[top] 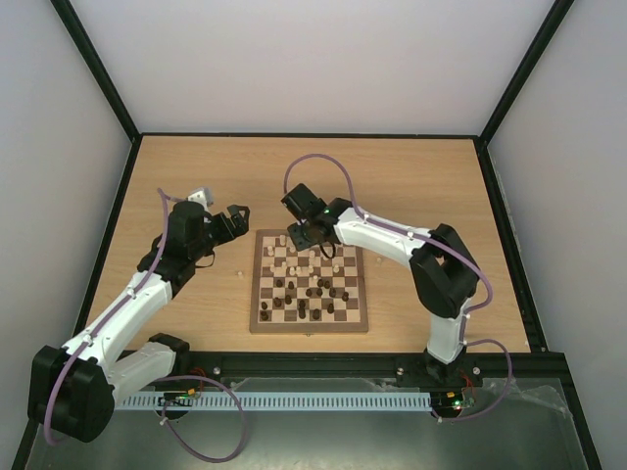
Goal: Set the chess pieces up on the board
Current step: Place the chess piece on the chessboard, then pick up the chess piece from the chessboard.
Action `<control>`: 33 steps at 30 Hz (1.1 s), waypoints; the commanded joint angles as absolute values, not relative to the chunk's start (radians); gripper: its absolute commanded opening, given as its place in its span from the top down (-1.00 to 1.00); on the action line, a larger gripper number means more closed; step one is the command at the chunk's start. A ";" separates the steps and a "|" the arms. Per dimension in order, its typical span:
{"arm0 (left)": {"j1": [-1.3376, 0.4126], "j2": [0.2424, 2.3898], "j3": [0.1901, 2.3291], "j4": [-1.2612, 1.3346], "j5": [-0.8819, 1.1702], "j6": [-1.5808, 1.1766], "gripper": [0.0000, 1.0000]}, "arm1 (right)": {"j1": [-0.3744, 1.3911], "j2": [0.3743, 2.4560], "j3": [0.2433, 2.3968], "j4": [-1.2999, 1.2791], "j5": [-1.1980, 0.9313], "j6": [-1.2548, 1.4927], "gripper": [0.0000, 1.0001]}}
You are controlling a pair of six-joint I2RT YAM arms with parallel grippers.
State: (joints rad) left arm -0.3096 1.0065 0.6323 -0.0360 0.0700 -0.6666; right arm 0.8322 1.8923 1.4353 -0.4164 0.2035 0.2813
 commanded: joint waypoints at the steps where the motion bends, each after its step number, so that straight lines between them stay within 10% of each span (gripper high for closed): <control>1: -0.310 0.989 0.617 -0.031 0.086 -0.673 -0.99 | 0.830 1.773 1.379 -0.435 0.222 0.301 0.21; 33: -0.311 0.999 0.612 -0.025 0.071 -0.672 -0.99 | 0.848 1.794 1.294 -0.523 0.116 0.296 0.48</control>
State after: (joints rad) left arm -0.3096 1.0000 0.6212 -0.0357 0.0746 -0.6666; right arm 0.8421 1.7771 1.2850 -0.4629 0.1268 0.3065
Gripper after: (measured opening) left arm 0.995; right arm 0.266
